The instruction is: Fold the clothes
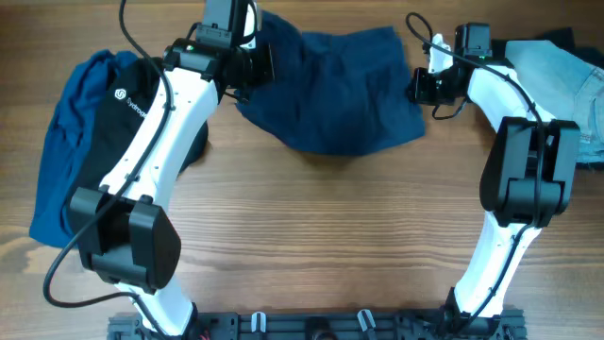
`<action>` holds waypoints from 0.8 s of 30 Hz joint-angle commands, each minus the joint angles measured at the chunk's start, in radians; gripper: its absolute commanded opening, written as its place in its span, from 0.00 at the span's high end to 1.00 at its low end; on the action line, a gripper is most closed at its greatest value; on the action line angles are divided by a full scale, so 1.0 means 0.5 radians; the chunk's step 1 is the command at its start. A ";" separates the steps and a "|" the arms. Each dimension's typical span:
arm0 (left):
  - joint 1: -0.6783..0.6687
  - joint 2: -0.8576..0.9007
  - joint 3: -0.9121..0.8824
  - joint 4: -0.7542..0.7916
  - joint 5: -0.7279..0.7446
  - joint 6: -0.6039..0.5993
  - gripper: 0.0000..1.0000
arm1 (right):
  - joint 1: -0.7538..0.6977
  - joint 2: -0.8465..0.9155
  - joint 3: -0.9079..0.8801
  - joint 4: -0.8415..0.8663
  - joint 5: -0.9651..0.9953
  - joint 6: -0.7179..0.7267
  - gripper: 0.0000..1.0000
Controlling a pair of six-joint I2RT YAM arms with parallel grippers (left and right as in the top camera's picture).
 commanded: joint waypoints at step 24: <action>-0.289 -0.076 0.048 0.193 -0.465 -0.027 0.96 | 0.029 0.217 0.024 0.031 0.104 0.098 0.96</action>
